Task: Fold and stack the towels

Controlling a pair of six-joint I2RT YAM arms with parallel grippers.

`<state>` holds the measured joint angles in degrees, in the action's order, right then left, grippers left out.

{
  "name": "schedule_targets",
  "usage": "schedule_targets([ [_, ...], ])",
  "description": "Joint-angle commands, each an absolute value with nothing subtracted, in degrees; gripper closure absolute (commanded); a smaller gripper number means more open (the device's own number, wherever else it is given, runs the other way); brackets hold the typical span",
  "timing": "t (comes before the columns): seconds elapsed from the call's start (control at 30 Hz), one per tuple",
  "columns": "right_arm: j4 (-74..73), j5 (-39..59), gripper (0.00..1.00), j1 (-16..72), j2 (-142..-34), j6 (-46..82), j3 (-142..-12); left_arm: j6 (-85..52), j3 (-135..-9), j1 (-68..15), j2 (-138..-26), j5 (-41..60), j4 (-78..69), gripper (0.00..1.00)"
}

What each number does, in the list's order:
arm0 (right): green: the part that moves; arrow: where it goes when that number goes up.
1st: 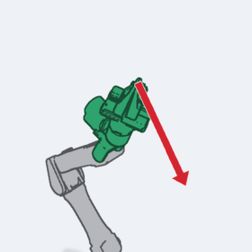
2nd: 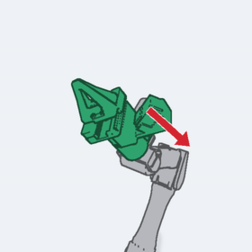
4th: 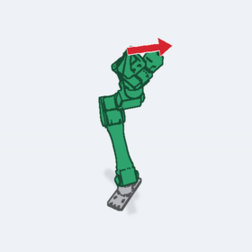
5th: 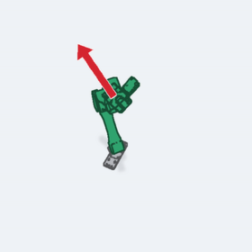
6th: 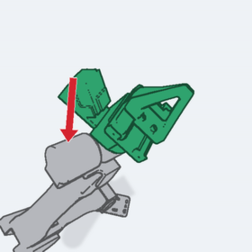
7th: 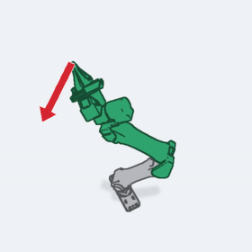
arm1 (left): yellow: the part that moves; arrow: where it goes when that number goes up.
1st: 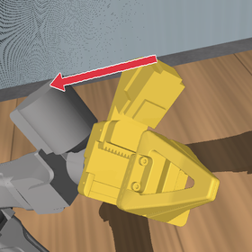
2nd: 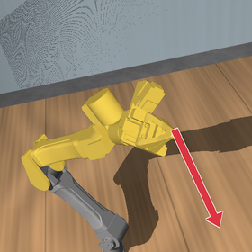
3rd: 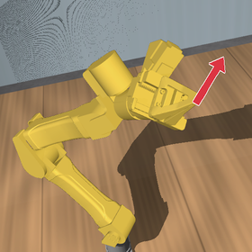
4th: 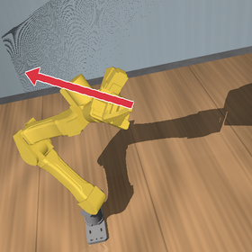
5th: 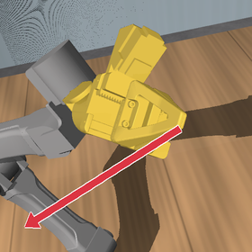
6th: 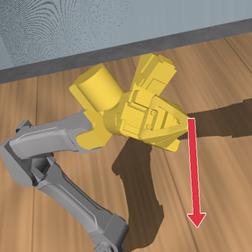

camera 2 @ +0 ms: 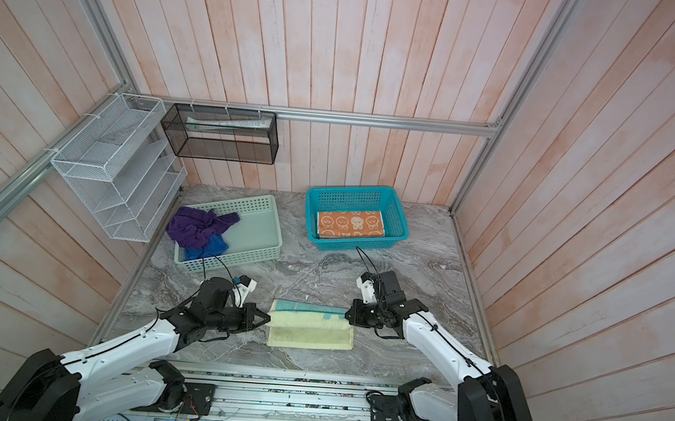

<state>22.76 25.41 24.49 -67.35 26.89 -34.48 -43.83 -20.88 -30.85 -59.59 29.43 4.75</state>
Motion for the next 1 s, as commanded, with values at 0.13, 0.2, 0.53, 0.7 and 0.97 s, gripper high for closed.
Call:
schedule_targets([
  [0.13,27.7,26.2,0.65,24.3,-65.8,29.0,-32.5,-47.4,-16.0,-33.0,-57.3,29.6,6.6,0.67],
  [0.2,30.8,24.4,0.55,24.3,-63.6,29.4,-34.4,-46.1,-17.2,-33.0,-54.7,27.0,12.2,0.61],
  [0.53,28.6,21.5,0.53,25.3,-63.8,31.2,-36.1,-43.4,-24.8,-30.1,-56.0,24.8,15.7,0.66],
  [0.7,23.8,21.8,0.66,32.5,-69.4,33.7,-36.3,-42.9,-32.3,-38.4,-66.0,22.3,15.2,0.68],
  [0.97,23.8,20.0,0.59,37.4,-72.3,37.5,-30.5,-48.0,-26.4,-41.3,-75.7,21.7,9.7,0.65],
])
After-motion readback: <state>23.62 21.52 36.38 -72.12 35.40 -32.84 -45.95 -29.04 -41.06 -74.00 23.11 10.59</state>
